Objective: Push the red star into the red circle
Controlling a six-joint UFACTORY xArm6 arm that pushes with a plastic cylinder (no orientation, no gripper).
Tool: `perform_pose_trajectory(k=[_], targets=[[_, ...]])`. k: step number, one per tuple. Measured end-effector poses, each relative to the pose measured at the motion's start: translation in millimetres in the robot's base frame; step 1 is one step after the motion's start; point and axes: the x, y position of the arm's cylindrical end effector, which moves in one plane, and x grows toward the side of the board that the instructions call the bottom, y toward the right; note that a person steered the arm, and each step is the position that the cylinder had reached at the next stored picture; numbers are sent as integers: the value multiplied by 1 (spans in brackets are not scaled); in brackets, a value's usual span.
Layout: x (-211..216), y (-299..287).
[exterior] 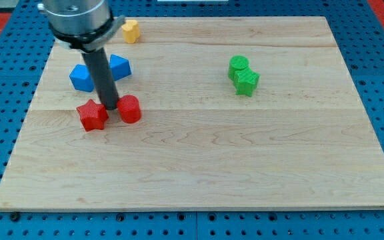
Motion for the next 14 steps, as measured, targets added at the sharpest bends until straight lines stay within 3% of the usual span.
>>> perform_pose_trajectory(k=[2,3,4,5,6,7,9,11,12,14], targets=[[35,97],[37,112],[-17,47],[-24,-43],[-12,-77],[18,-51],[54,65],[71,67],[106,27],[110,98]])
